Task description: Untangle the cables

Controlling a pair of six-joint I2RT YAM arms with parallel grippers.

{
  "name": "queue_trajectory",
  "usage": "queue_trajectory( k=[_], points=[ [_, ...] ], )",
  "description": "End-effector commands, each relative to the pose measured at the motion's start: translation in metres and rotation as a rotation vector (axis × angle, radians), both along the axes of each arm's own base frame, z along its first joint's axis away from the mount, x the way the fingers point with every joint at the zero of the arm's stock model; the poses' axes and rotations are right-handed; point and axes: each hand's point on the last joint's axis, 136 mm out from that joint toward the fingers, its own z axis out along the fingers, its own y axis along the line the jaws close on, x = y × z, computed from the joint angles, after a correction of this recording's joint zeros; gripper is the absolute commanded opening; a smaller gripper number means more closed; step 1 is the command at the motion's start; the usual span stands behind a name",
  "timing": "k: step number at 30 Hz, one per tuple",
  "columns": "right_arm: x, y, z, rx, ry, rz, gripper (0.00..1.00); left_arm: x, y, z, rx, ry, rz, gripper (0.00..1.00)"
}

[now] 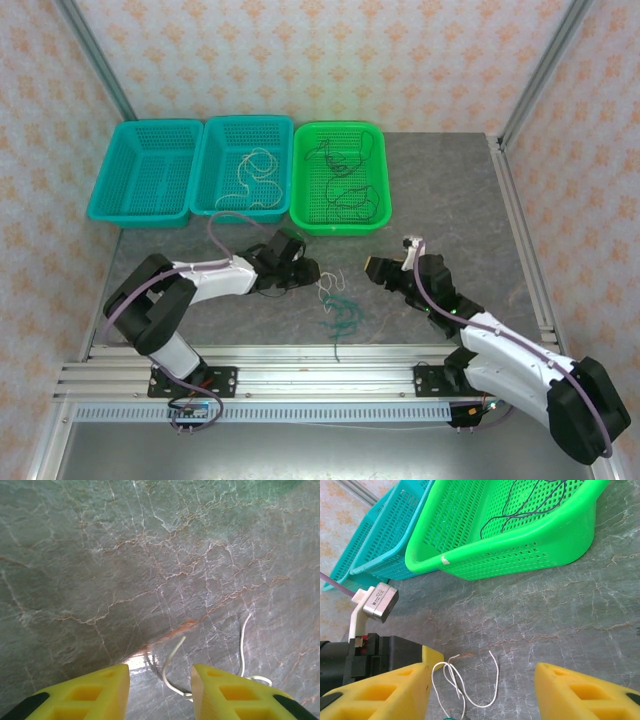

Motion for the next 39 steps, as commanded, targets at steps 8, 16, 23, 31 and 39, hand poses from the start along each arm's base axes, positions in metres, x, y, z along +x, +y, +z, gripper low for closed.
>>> queue_trajectory(
  k=[8, 16, 23, 31, 39],
  points=[
    [0.003, -0.003, 0.003, 0.009, -0.016, -0.025, 0.57, 0.003, -0.017, -0.009, -0.055, -0.004, -0.053, 0.47],
    [0.003, 0.002, -0.001, 0.019, 0.007, -0.011, 0.57, 0.011, -0.038, -0.002, -0.128, -0.023, -0.109, 0.45],
    [0.003, 0.003, -0.004, 0.029, 0.024, -0.01, 0.57, 0.012, -0.058, 0.003, -0.135, -0.048, -0.163, 0.27],
    [0.0, 0.006, -0.011, 0.042, 0.059, -0.001, 0.57, 0.012, -0.063, 0.006, -0.132, -0.062, -0.18, 0.0],
    [-0.007, 0.02, -0.02, 0.015, 0.112, 0.039, 0.55, 0.014, -0.044, 0.031, -0.06, -0.145, -0.161, 0.0]
  ],
)
